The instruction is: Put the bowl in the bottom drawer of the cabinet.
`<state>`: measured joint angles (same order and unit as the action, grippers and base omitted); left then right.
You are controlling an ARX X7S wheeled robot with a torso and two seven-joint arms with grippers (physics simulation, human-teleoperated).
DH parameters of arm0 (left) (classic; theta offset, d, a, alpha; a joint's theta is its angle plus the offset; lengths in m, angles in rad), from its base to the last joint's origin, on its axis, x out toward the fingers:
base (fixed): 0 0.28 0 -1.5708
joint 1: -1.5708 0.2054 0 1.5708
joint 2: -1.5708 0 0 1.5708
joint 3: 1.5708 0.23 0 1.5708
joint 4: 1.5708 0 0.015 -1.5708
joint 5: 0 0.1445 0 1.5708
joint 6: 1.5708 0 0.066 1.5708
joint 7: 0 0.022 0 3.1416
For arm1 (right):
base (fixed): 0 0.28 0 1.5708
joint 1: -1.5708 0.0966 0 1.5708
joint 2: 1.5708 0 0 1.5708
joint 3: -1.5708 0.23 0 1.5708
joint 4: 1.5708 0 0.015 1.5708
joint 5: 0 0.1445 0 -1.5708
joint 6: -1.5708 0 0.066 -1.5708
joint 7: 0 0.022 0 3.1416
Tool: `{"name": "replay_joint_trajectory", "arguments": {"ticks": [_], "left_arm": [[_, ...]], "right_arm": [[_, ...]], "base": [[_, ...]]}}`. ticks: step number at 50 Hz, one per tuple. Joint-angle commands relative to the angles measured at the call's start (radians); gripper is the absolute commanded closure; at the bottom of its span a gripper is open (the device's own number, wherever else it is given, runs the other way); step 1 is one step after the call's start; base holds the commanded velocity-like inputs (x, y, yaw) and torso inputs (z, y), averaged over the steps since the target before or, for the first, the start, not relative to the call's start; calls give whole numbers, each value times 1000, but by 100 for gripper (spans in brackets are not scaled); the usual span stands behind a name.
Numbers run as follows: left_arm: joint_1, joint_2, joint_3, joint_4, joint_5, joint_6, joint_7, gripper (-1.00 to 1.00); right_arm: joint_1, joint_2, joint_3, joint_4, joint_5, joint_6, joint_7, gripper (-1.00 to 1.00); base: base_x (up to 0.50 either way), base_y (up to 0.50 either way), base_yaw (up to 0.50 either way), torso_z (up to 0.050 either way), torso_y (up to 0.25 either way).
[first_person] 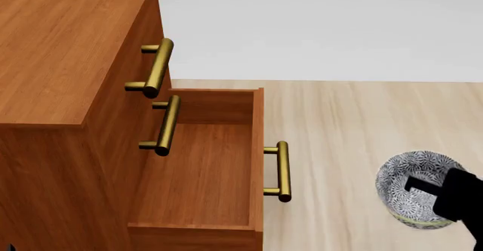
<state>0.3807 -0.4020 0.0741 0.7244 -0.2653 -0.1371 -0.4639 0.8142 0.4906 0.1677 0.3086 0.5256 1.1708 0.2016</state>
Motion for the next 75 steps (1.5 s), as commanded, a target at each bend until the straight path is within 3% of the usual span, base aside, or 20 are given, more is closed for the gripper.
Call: {"name": "replay_joint_trajectory", "arguments": {"ticks": [1, 11, 44, 75], "left_arm": [[3, -3, 3, 2, 2, 2, -4, -100], [7, -6, 2, 4, -3, 6, -5, -100], [9, -18, -3, 11, -16, 9, -14, -100], [23, -29, -5, 15, -18, 22, -21, -100]], "right_arm": [[34, -47, 88, -189, 67, 81, 73, 100], [152, -108, 95, -299, 124, 205, 144, 100], [359, -273, -45, -210, 208, 357, 202, 100], [490, -371, -384, 315, 57, -5, -12, 100]], "base": [[0, 0, 0, 0, 0], [0, 0, 0, 0, 0], [0, 0, 0, 0, 0], [0, 0, 0, 0, 0]]}}
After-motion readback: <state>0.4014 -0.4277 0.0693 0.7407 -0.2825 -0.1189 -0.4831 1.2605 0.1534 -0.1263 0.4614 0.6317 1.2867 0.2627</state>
